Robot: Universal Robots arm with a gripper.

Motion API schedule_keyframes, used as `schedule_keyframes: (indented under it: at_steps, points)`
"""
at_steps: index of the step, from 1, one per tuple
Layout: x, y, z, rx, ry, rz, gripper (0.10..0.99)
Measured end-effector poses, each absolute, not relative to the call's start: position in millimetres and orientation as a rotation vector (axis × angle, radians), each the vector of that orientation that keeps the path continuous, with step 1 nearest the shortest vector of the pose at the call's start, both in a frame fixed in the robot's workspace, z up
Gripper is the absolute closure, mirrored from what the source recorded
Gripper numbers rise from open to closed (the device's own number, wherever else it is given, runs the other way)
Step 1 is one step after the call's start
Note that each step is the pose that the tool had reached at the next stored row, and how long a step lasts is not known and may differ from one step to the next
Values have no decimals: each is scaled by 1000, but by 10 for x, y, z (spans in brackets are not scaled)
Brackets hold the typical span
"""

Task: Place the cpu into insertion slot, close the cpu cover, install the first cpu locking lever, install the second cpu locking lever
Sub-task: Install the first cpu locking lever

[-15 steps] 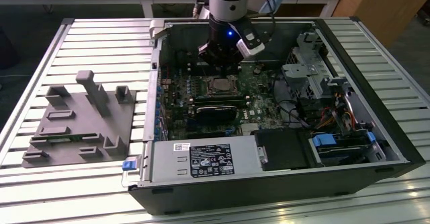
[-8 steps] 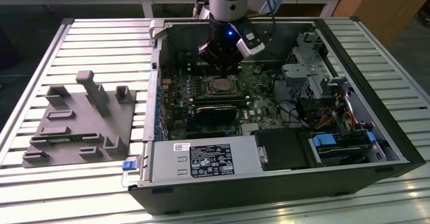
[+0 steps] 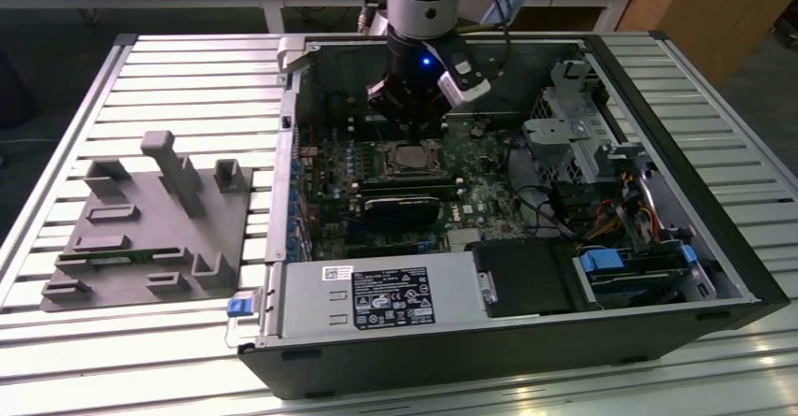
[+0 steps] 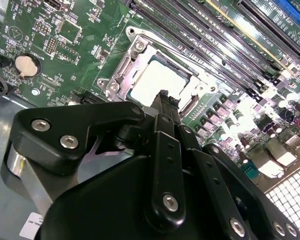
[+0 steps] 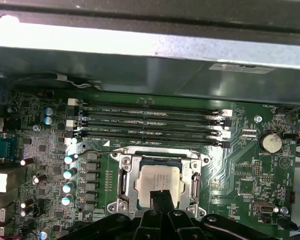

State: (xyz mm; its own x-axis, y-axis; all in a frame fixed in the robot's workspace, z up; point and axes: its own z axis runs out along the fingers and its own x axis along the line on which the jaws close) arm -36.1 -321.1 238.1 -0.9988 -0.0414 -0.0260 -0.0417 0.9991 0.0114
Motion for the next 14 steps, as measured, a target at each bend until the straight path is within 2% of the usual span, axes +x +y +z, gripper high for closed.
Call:
schedule_keyframes:
  at_steps: [14]
  points:
    - [-436,-3211,2380,-65,3115,19,980]
